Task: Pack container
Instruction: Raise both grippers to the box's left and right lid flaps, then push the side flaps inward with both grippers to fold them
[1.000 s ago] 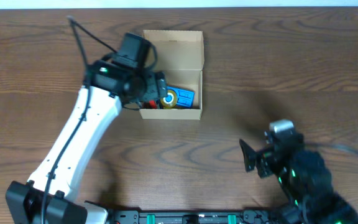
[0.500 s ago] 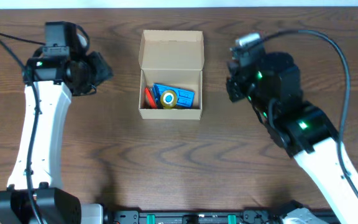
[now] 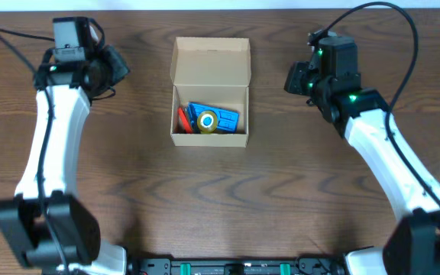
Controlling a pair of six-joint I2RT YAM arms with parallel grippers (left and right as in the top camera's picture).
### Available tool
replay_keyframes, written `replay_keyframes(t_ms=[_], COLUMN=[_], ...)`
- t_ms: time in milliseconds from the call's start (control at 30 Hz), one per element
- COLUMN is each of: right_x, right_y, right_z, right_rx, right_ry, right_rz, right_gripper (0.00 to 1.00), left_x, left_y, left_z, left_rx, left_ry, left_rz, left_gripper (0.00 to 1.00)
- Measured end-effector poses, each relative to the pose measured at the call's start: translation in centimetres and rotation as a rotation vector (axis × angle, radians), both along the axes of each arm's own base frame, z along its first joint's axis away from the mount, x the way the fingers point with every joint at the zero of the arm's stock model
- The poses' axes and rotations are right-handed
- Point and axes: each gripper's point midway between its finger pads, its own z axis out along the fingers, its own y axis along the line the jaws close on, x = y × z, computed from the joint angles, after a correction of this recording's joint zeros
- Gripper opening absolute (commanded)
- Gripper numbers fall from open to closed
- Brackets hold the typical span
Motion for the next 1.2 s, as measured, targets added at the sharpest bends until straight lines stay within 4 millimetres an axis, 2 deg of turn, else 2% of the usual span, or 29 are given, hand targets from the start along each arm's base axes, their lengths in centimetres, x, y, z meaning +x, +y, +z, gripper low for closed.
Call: replay_keyframes(t_ms=[100,267,500,600,800,1033,1200], right_x=[0.8,2.3,3.5,4.0,4.7,5.3,5.5], right_y=[-0.2,1.2,3.0,3.5,4.4,5.6,6.1], right_z=[-2.1,-4.6,-9.5,-11.2,-13.0,-13.2,-13.6], right_rx=[0.059,0.154,0.29,0.359,0.473,0.553,0.576], right_ry=[0.053,0.084,0.174,0.203,0.228,0.215,0.208], right_rz=[-0.054,-0.048,-0.012,-0.004,0.014,0.047,0.064], right_gripper=[0.01,0.01,0.01,0.01,0.01,0.01,0.01], left_x=[1.1,3.6,5.0,5.6,6.8,6.7,7.0], left_y=[0.0,-1.1,-3.5,-4.5,-6.8,-8.9,-10.0], left_z=[-3.2,-7.7,-11.5,-12.1,-12.4,-13.6,-13.8], left_rx=[-0.015,-0.102,-0.273,-0.344,-0.494,-0.645,-0.722], left_ry=[0.051,0.071,0.107,0.097,0.067,0.091,0.073], left_rz=[0.011,0.002,-0.018,-0.035,-0.089,-0.151,-0.206], left_gripper=[0.06,0.05,0.05,0.05,0.05,0.05,0.05])
